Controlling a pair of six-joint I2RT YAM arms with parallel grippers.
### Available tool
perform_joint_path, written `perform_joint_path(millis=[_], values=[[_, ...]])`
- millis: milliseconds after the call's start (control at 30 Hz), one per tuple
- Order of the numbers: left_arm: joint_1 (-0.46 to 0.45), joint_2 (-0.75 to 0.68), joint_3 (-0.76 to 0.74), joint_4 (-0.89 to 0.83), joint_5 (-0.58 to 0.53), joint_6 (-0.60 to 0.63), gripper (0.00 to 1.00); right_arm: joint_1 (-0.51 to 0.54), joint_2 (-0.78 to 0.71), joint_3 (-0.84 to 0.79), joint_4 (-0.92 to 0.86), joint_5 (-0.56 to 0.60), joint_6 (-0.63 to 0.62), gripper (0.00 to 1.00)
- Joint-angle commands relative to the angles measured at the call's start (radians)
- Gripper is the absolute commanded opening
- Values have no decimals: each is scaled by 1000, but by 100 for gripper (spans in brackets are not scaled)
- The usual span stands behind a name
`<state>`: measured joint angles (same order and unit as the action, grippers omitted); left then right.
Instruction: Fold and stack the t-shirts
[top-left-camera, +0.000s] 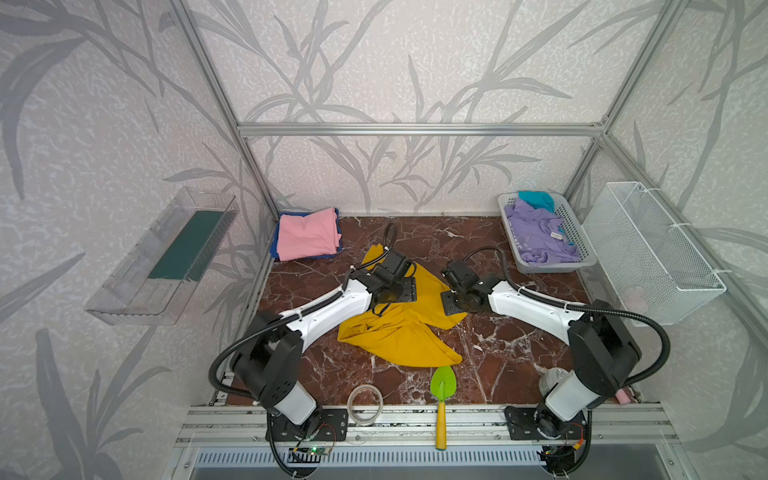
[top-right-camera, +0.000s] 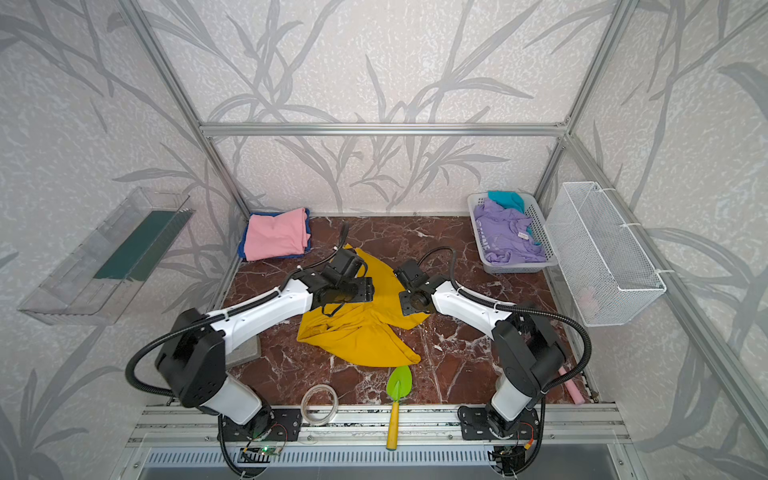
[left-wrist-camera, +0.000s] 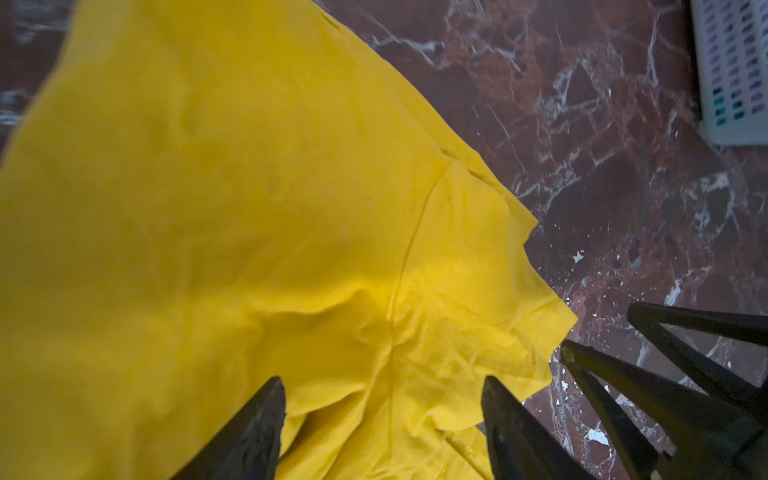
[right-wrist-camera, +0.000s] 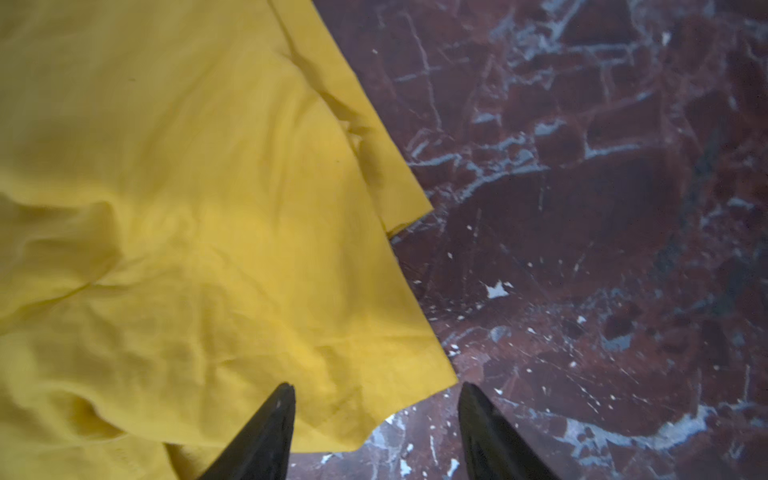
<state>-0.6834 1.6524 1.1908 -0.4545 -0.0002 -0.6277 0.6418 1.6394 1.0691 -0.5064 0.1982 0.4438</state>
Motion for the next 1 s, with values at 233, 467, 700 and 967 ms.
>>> perform_joint_path(millis=[233,467,700,967], values=[[-121,329,316,-105,66,43,75,-276,-278,-260,22,-74,77,61],[-193,522,514,-238,40,51,69,-297,-309,-272,7,-87,55,61],[-211,598,562,-264,23,48,45,-312,-314,-245,9,-83,42,61],[-194,594,642,-314,62,67,0,-320,-257,-223,49,-90,46,62]])
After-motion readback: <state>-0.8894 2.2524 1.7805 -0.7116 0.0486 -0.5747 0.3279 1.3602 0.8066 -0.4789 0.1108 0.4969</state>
